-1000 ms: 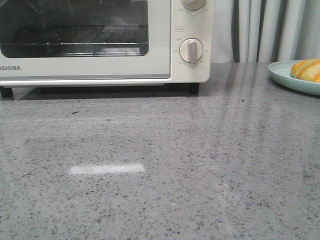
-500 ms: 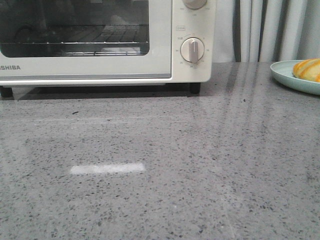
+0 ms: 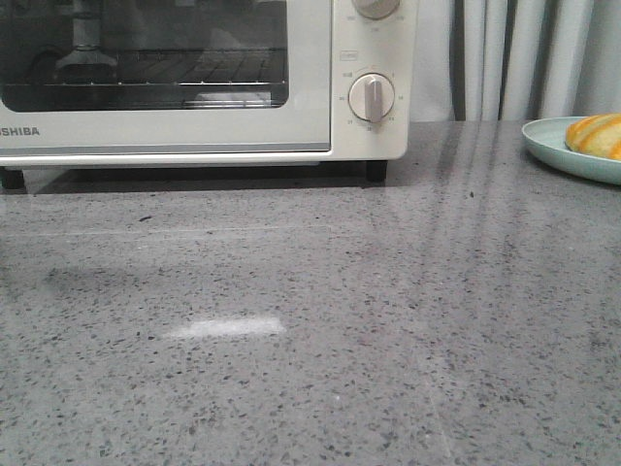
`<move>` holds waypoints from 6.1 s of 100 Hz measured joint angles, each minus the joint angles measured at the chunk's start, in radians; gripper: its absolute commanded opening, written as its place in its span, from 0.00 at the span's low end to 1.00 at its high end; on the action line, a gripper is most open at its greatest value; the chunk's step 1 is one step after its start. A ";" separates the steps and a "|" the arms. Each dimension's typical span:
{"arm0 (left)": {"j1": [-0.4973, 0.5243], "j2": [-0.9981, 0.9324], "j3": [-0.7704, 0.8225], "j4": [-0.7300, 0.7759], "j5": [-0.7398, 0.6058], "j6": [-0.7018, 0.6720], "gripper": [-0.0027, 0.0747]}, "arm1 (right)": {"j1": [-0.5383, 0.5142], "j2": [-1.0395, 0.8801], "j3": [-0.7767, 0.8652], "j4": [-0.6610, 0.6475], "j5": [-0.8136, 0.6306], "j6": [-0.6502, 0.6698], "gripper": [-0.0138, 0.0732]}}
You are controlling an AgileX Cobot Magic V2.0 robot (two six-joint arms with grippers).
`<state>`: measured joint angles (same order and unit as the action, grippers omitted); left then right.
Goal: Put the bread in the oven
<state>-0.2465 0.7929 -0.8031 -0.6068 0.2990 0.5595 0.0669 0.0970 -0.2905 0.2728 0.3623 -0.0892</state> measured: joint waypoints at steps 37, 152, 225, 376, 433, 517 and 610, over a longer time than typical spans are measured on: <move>-0.167 0.312 -0.141 -0.022 -0.139 0.114 0.01 | 0.000 0.004 0.000 -0.003 0.094 -0.006 0.09; -0.173 0.420 -0.178 0.009 0.080 0.118 0.01 | 0.000 0.004 0.014 -0.013 0.121 -0.008 0.09; -0.179 0.430 -0.028 0.167 0.462 0.112 0.01 | 0.000 0.004 0.014 -0.013 0.121 -0.008 0.09; -0.179 -0.357 -0.024 0.033 0.476 0.110 0.01 | -0.125 1.364 -0.921 -0.461 0.314 0.161 0.55; -0.179 -0.357 -0.024 0.011 0.487 0.110 0.01 | -0.149 1.620 -0.948 -0.351 0.226 0.181 0.11; -0.179 -0.357 -0.024 0.003 0.296 0.110 0.01 | 0.652 1.151 -0.983 -0.592 -0.362 0.183 0.08; -0.179 -0.357 -0.024 -0.051 0.330 0.110 0.01 | 0.627 1.608 -1.016 -0.631 -0.221 0.182 0.08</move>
<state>-0.4255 0.4364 -0.8269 -0.6582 0.6291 0.6698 0.6941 1.7047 -1.3061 -0.3583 0.1416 0.0932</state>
